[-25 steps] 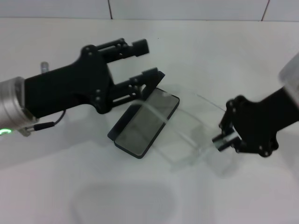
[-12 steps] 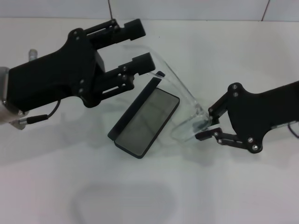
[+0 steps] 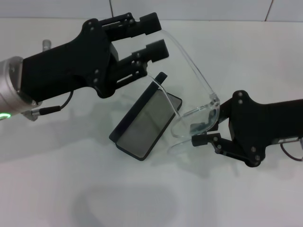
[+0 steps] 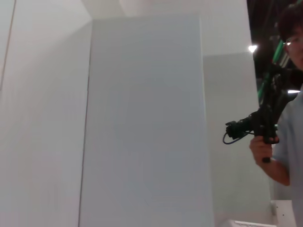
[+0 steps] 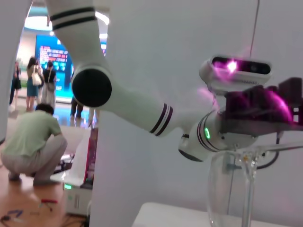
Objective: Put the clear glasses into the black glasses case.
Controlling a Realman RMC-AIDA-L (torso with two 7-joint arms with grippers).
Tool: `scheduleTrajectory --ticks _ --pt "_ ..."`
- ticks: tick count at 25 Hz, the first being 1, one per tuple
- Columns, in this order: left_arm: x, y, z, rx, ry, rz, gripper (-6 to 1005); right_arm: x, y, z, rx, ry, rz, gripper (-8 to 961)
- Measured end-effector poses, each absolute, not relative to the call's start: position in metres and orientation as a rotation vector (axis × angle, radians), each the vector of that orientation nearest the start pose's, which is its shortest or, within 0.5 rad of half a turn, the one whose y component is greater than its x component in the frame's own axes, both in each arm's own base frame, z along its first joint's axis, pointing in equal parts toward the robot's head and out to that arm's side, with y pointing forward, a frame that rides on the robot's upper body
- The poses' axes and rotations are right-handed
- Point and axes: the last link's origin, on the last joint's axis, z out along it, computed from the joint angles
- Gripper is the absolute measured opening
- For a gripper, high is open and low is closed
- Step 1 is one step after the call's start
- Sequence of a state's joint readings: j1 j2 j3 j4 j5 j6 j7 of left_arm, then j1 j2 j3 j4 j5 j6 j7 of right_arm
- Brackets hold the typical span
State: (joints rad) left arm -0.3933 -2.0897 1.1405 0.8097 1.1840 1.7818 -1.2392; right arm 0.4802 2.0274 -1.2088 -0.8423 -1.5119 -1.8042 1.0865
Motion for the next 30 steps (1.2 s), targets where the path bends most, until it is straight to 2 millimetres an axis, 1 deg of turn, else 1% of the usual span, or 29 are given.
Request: scheduleTrajectory --ticks 1,2,6,10,18,20,23,30 --pt "-0.173 0.295 0.029 -2.574 -0.063 -1.523 471 0.179 0.292 0.003 -2.948 -0.327 1.080 87" --pt "-0.172 0.298 0.023 -2.576 -0.095 -1.507 470 0.180 0.291 0.002 -2.947 -0.323 1.093 87" --pt "-0.169 0.301 0.015 -2.596 -0.127 -1.522 384 0.181 0.287 -0.003 -2.966 -0.323 1.104 87" --pt "-0.167 0.305 0.005 -2.621 -0.182 -1.543 298 0.180 0.285 -0.002 -2.958 -0.323 1.136 86" --pt "-0.170 0.296 -0.012 -2.687 -0.234 -1.537 141 0.174 0.286 0.004 -2.889 -0.354 1.217 86" --pt "-0.174 0.292 -0.017 -2.688 -0.287 -1.545 141 0.173 0.285 0.006 -2.866 -0.363 1.245 86" --pt "-0.175 0.289 -0.021 -2.690 -0.321 -1.559 141 0.171 0.285 0.009 -2.838 -0.367 1.283 87" --pt "-0.177 0.278 -0.036 -2.726 -0.354 -1.582 141 0.170 0.282 0.011 -2.804 -0.371 1.336 85"
